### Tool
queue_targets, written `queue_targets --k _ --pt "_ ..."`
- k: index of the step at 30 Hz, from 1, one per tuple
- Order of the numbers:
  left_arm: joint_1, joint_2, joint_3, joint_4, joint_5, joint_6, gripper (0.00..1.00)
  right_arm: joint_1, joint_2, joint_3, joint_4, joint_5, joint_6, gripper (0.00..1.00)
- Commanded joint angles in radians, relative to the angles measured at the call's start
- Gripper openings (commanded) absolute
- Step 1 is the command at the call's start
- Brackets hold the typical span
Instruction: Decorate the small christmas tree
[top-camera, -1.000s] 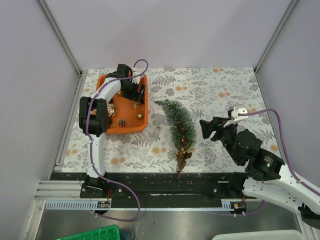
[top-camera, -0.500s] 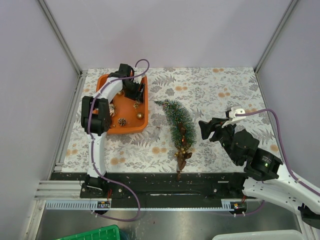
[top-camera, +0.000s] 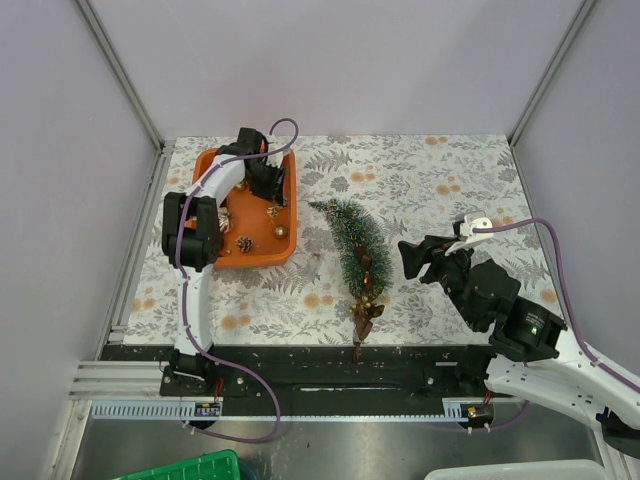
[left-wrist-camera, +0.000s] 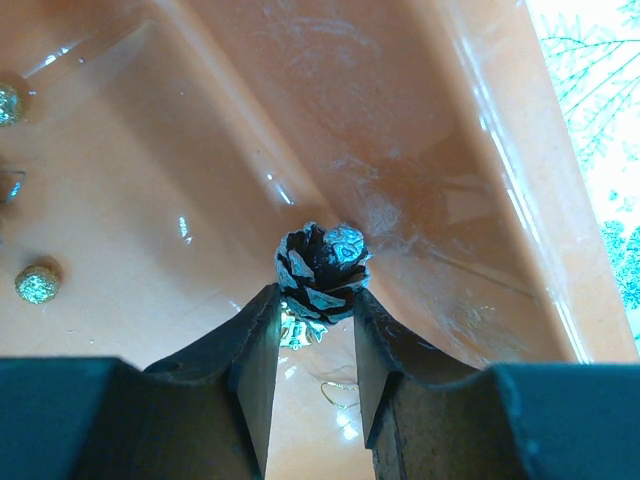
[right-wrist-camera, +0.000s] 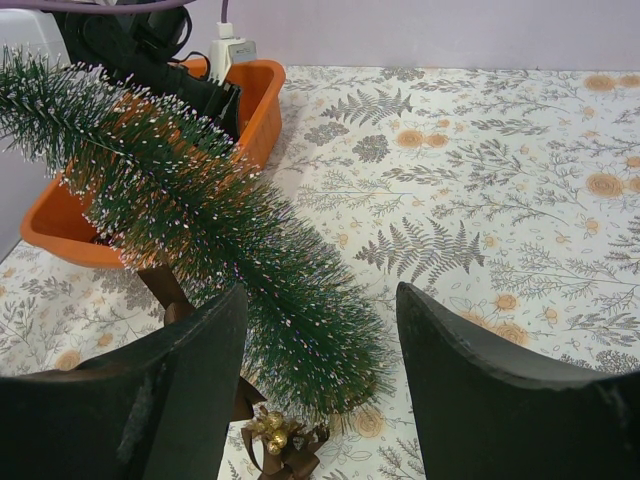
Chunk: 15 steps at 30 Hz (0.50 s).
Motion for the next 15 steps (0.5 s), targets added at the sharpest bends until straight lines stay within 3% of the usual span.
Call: queue_targets --k 1,9,15 --pt "-0.002 -0.081 -0.024 0.009 0.043 -0.013 0.29 -0.005 -0.005 0.011 0.034 -0.003 0.009 0.69" --pt "0.008 -0.339 -0.11 -0.019 0.168 -0.042 0.29 -0.005 0.009 0.025 0.034 -0.009 0.003 0.69" --pt "0.034 -0.541 -0.082 -0.124 0.29 -0.051 0.29 -0.005 0.023 0.032 0.046 -0.023 -0.002 0.69"
